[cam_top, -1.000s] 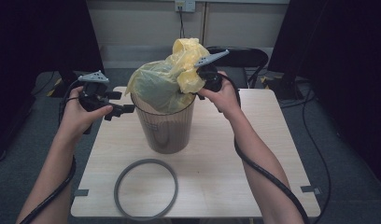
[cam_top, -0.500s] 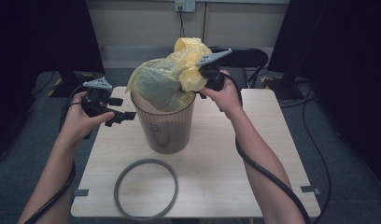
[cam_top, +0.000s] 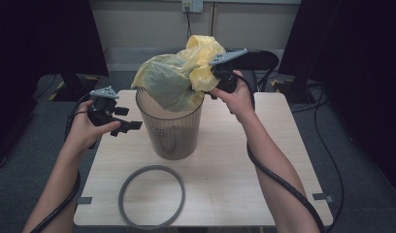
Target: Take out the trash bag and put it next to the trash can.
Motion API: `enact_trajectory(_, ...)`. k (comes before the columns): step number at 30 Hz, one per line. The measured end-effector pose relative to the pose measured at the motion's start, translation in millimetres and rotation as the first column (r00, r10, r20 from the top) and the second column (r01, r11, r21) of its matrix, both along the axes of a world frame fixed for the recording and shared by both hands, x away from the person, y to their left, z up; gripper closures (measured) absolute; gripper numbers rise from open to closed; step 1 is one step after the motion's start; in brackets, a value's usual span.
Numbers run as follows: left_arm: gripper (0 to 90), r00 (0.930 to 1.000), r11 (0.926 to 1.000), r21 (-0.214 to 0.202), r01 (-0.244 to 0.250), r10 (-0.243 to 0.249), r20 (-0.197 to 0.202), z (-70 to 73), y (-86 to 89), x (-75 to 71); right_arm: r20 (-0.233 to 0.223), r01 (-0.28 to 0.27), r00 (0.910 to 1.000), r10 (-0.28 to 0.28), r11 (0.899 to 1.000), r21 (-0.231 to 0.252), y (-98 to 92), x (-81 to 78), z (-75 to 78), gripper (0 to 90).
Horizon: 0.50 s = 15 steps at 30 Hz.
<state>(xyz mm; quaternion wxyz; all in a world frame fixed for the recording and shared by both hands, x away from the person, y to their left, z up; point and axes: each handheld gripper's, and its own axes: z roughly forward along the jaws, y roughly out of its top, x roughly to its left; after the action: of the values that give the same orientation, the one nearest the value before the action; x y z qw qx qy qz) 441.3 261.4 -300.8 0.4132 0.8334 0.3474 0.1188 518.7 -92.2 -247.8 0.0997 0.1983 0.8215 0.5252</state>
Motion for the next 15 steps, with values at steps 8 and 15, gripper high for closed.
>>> enact_trajectory(8,17.2,0.9999,1.0,0.002,0.006,-0.006,-0.016,-5.3,-3.1,-0.1,0.047,0.047,0.9977,-0.049,0.998,0.032,-16.0,-3.9,-0.5,86.2)
enact_trajectory(15,17.0,0.9995,0.9999,0.008,0.015,-0.014,-0.028,-10.5,-6.5,1.5,0.096,0.117,0.9878,-0.123,0.991,0.068,-35.0,-6.1,3.0,86.2)
